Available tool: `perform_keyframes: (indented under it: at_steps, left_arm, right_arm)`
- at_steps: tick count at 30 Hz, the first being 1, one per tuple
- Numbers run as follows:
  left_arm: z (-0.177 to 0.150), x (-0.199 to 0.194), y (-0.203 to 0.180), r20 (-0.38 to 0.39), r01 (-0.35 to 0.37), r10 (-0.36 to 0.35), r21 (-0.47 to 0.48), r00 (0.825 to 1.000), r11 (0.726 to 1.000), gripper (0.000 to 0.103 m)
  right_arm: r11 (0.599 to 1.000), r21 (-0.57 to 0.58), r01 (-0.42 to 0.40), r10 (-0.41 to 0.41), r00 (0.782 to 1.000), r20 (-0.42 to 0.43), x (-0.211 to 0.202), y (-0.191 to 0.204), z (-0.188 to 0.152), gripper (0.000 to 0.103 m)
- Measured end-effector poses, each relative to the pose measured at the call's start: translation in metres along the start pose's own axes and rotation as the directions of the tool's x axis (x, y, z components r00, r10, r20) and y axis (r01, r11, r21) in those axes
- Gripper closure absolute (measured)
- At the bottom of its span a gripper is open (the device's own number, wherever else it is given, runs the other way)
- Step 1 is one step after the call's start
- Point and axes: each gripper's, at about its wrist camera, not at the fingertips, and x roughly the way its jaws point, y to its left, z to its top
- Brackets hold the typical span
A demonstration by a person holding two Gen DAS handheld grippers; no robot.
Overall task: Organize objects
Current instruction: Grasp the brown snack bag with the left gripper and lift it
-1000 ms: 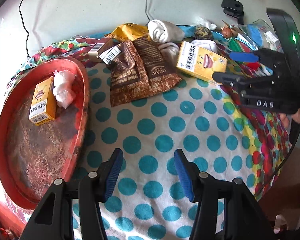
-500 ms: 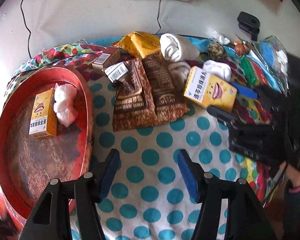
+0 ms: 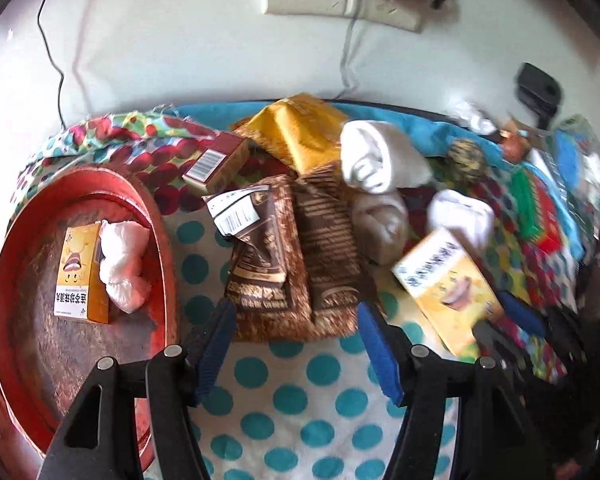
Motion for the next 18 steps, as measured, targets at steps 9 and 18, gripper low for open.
perform_keyframes:
  at_steps: [9,18]
  left_arm:
    - [0.009,0.029,-0.005,-0.047,-0.049,0.047,-0.035,0.998,0.998,0.038]
    - [0.018,0.029,-0.013,0.005,-0.117,0.118,-0.104,0.993,0.988,0.034]
  right_arm:
    - [0.993,-0.100,0.061,-0.060,0.998,0.013,0.016,0.020,0.009,0.033]
    - [0.989,-0.141,0.055,-0.061,0.997,-0.041,0.032,0.031,0.006,0.041]
